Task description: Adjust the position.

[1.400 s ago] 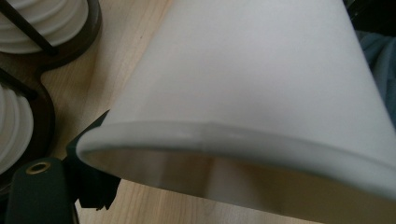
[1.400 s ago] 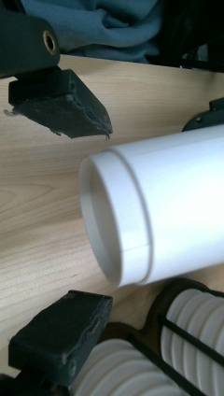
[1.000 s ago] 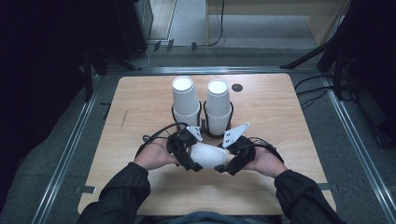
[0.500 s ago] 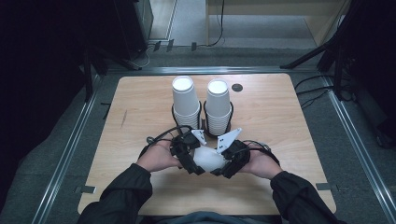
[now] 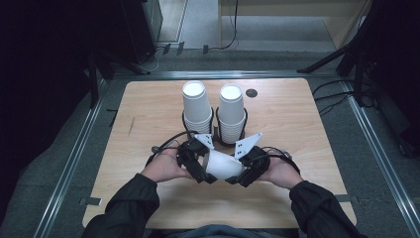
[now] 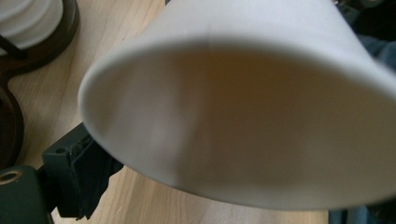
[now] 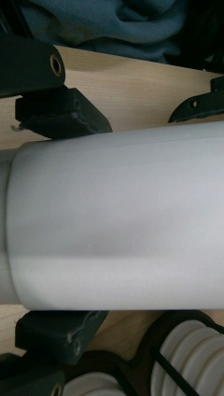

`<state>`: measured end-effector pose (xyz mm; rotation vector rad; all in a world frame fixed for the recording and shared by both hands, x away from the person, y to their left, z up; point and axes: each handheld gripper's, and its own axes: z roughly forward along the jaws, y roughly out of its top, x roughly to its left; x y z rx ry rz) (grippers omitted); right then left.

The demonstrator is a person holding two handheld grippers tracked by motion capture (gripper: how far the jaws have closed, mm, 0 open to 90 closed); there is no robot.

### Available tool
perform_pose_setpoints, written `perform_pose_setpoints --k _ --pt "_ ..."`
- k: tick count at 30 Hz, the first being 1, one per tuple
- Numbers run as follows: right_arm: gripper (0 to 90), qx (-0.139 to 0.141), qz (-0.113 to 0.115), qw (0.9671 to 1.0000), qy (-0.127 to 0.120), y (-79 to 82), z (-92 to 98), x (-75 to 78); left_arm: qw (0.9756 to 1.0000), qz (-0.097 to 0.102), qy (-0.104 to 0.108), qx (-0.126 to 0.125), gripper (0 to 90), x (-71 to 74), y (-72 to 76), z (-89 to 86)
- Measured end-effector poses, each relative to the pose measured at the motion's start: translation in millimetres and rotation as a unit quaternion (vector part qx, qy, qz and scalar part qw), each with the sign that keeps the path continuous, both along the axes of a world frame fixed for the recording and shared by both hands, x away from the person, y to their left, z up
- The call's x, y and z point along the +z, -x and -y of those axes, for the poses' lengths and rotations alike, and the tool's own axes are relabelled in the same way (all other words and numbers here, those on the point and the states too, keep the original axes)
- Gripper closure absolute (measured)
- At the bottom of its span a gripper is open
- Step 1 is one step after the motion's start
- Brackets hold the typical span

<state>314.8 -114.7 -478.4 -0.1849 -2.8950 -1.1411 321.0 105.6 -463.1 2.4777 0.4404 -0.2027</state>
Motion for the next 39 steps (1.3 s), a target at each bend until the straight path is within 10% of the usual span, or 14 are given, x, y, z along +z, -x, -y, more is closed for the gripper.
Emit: perform_pose_setpoints --k 7,22,39 --pt "23.7 -0.013 -0.004 0.9997 -0.020 -3.0 8.6 5.9 0.9995 0.029 0.008 0.006 1.2 3.5 0.4 -6.3" --pt "23.6 -0.034 -0.002 0.9972 -0.067 -5.3 25.1 14.8 0.9960 0.027 0.079 0.032 2.2 9.5 -1.6 -18.4" --pt "23.6 -0.025 0.002 0.9947 -0.100 -0.1 17.8 19.5 0.9865 0.028 0.153 0.051 2.3 19.0 4.0 -7.1"
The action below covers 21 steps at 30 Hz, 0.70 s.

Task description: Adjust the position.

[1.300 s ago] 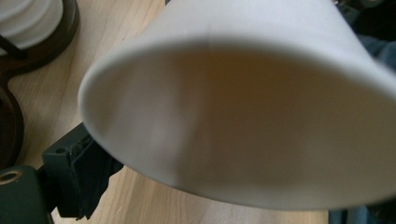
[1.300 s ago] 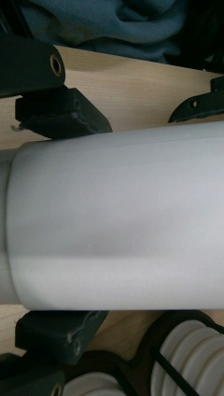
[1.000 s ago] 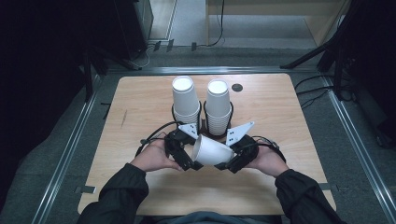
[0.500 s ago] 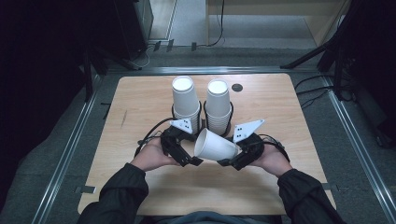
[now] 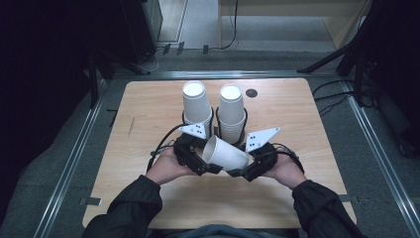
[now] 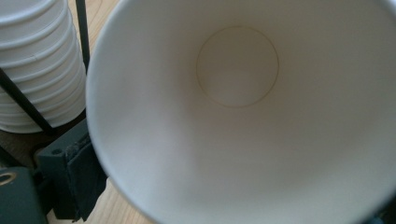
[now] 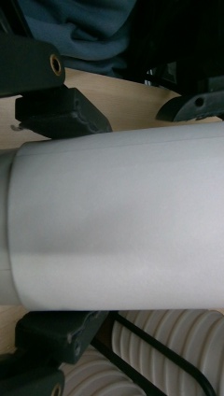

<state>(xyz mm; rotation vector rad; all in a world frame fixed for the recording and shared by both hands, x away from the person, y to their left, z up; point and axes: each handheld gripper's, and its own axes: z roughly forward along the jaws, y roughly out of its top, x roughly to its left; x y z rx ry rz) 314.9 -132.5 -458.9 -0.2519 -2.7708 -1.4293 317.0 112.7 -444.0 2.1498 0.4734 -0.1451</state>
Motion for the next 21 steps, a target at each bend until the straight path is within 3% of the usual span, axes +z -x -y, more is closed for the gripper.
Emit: perform_pose_setpoints --k 5,9,15,19,21 --pt "23.7 0.001 0.003 1.0000 -0.008 0.7 -0.3 1.4 0.9996 -0.006 0.027 0.006 7.0 2.7 0.5 -2.1" --pt "23.8 0.003 0.006 0.9998 -0.017 0.9 0.7 2.7 0.9993 -0.003 0.036 0.001 10.8 5.6 1.3 -4.8" --pt "23.7 0.008 0.000 0.9999 -0.014 0.3 1.2 2.8 0.9993 -0.024 0.029 -0.005 15.4 7.0 -0.7 -5.3" --pt "23.3 0.009 0.000 0.9999 -0.005 1.0 -0.8 2.1 0.9996 -0.020 0.018 -0.012 16.2 8.3 -0.3 -5.8" --pt "20.4 0.009 -0.012 0.9999 -0.002 0.8 -2.8 1.6 0.9996 -0.017 0.018 -0.012 16.3 9.2 -0.2 -7.2"
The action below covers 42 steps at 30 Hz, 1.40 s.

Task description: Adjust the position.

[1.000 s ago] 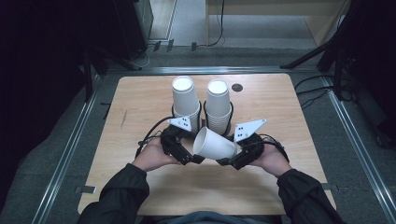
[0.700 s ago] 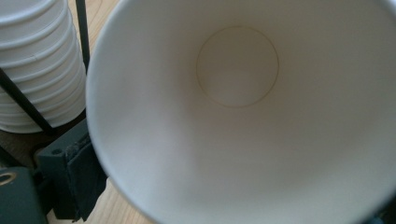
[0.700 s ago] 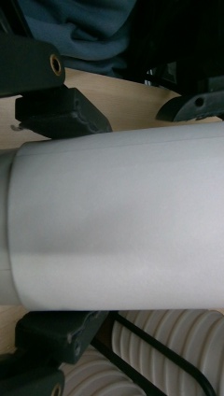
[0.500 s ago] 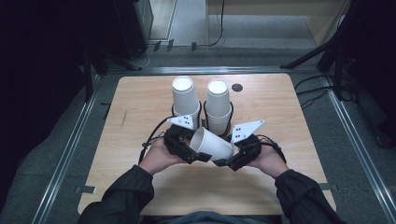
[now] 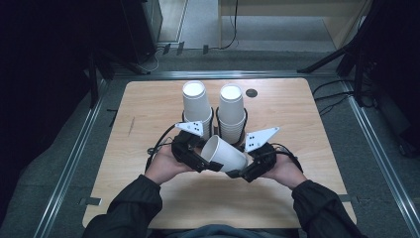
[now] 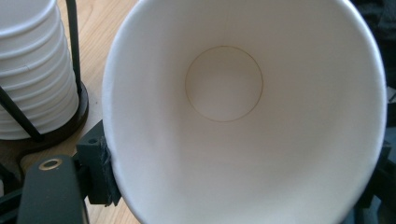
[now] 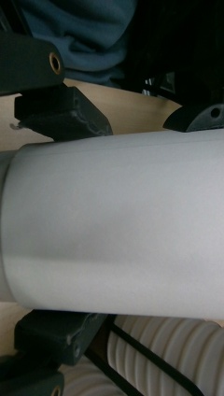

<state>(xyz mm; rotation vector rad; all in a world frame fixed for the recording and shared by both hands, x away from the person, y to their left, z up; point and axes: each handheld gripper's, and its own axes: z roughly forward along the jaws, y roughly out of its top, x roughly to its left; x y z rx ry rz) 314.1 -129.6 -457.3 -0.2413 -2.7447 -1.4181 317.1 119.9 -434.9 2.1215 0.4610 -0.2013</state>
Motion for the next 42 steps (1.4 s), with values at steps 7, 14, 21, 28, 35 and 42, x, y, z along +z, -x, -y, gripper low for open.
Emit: perform_pose_setpoints --k 7,14,21,28,35,42 --pt "13.8 -0.019 -0.027 0.9993 0.017 -0.5 0.9 -2.0 0.9998 0.008 -0.014 0.006 16.1 4.2 -1.4 -12.1" --pt "13.9 -0.034 -0.035 0.9985 0.026 -1.9 6.8 -2.2 0.9987 0.027 -0.044 0.004 16.1 7.4 -2.5 -20.8" --pt "14.3 -0.043 -0.028 0.9967 0.062 -2.6 6.4 -11.1 0.9946 0.030 -0.100 -0.004 16.1 -1.4 -5.7 -14.5" --pt "14.6 -0.046 -0.027 0.9968 0.059 -2.3 2.7 -18.1 0.9872 0.034 -0.155 -0.021 16.1 -10.7 -13.1 1.5" --pt "14.6 -0.045 -0.025 0.9968 0.061 -1.9 0.8 -25.9 0.9811 0.051 -0.181 -0.048 16.0 -9.6 -13.1 20.5" --pt "14.8 -0.036 -0.020 0.9966 0.072 1.4 -2.8 -32.0 0.9768 0.059 -0.196 -0.063 15.7 -4.9 -8.9 35.8"
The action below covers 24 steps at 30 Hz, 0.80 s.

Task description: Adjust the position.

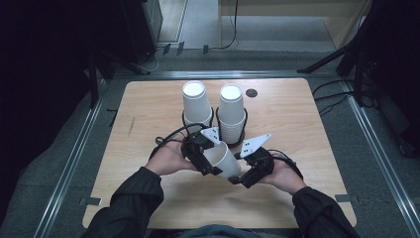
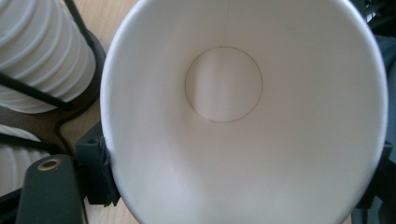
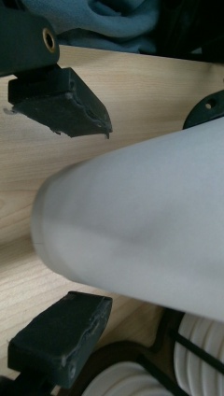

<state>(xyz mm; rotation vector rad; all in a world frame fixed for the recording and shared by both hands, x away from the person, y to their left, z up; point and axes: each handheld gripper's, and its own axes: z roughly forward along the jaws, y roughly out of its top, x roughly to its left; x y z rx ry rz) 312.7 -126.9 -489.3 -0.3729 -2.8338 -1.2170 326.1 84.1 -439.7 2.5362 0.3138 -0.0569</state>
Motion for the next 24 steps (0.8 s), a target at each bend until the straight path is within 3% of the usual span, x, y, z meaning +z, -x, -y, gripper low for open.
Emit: perform_pose_setpoints --k 7,15,24 --pt "14.9 0.009 0.009 0.9999 0.002 2.7 -8.3 -3.2 1.0000 -0.001 -0.003 -0.006 15.0 3.1 3.1 5.5" --pt "22.2 0.014 0.012 0.9998 -0.007 2.9 -12.9 -1.8 1.0000 -0.003 -0.007 -0.004 14.2 2.6 5.9 6.6" --pt "23.5 0.018 0.019 0.9996 -0.011 3.5 -13.1 2.9 0.9997 0.011 0.020 -0.007 9.2 3.5 7.8 1.5"
